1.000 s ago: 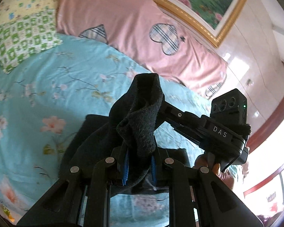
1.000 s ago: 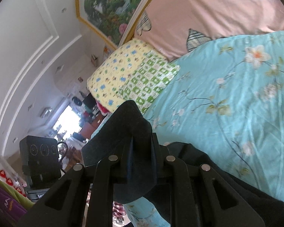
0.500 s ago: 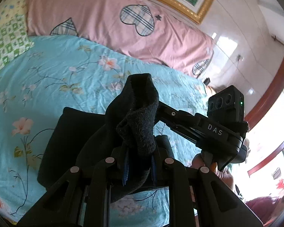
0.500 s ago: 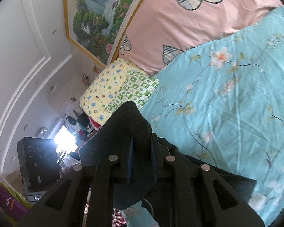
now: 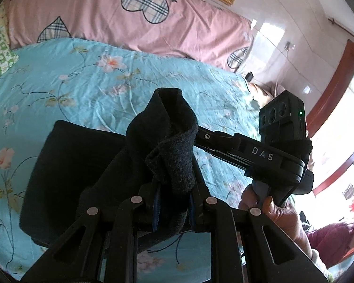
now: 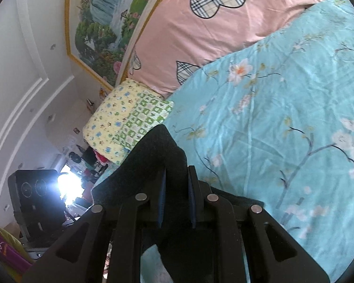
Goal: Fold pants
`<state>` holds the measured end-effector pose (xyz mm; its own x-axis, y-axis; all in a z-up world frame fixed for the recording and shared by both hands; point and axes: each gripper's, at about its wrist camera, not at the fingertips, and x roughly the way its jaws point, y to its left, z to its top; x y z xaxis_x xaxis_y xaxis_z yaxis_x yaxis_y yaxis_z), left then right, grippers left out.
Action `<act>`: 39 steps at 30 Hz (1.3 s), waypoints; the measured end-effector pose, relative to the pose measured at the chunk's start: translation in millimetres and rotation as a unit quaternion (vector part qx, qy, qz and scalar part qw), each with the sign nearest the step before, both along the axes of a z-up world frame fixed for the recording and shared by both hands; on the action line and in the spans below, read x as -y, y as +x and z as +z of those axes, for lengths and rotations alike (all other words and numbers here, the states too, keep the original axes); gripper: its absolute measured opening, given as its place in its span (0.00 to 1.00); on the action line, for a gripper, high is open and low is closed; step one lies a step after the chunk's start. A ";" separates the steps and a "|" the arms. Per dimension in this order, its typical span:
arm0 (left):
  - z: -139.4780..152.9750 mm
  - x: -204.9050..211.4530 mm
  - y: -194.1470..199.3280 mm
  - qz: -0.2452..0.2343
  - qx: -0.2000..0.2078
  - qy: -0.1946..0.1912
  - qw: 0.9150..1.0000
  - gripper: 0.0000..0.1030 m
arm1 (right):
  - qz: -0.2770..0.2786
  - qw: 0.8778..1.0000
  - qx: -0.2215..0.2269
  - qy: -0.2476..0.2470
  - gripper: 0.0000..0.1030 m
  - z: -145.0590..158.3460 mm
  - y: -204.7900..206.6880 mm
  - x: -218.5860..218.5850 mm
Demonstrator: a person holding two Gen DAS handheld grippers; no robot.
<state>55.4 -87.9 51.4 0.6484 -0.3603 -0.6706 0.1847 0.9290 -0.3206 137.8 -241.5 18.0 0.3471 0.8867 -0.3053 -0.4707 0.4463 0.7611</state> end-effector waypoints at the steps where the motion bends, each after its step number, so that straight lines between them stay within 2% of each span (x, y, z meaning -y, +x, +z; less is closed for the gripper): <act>1: -2.0 3.2 -0.5 -0.006 0.002 0.003 1.000 0.22 | -0.004 1.000 -0.001 -0.005 0.19 -1.1 -0.7 2.2; 2: -4.3 6.4 -0.5 -0.012 0.002 0.006 1.000 0.24 | -0.014 1.000 -0.002 -0.015 0.23 -2.0 -1.9 5.6; 5: -10.9 13.1 -1.5 -0.024 0.004 0.009 1.000 0.26 | -0.045 0.999 -0.010 -0.018 0.23 -4.8 -4.8 22.1; 6: -11.9 14.5 -2.7 -0.027 0.005 0.011 1.000 0.30 | -0.054 0.998 -0.012 -0.021 0.23 -4.6 -6.1 26.8; 7: -12.3 15.6 -4.1 -0.033 0.006 0.008 0.999 0.40 | -0.062 0.998 -0.013 -0.027 0.24 -3.9 -8.1 30.5; 9: -13.1 15.9 -7.0 -0.051 0.003 -0.010 0.999 0.49 | -0.073 0.997 -0.016 -0.035 0.37 -2.1 -13.5 35.8; 11: -12.8 16.4 -11.7 -0.059 0.007 -0.015 0.998 0.52 | -0.091 0.994 -0.016 -0.053 0.61 1.0 -20.0 38.9; 12: -13.1 16.6 -13.6 -0.063 0.008 -0.014 0.998 0.54 | -0.099 0.993 -0.016 -0.062 0.63 2.0 -23.0 40.3; 18: -12.7 7.8 -23.5 -0.073 -0.002 -0.032 0.997 0.55 | -0.126 0.989 -0.030 -0.074 0.65 2.8 -34.0 48.9; 20: -9.7 1.8 -27.2 -0.071 0.000 -0.036 0.997 0.56 | -0.145 0.985 -0.031 -0.090 0.73 4.9 -38.1 51.1; 23: -2.1 -8.4 -33.8 -0.067 0.009 -0.041 0.997 0.57 | -0.174 0.978 -0.042 -0.102 0.73 7.3 -43.8 58.0; 28: 7.5 -32.1 -39.5 -0.044 0.020 -0.044 0.998 0.59 | -0.204 0.974 -0.046 -0.092 0.78 11.3 -59.2 71.2; 32: 8.8 -52.9 -36.4 -0.020 0.021 -0.042 0.999 0.59 | -0.204 0.975 -0.041 -0.082 0.81 18.3 -72.1 68.6; 39: 7.6 -89.3 -34.1 0.022 0.021 -0.045 0.999 0.59 | -0.175 0.979 -0.021 -0.105 0.82 29.8 -86.2 39.6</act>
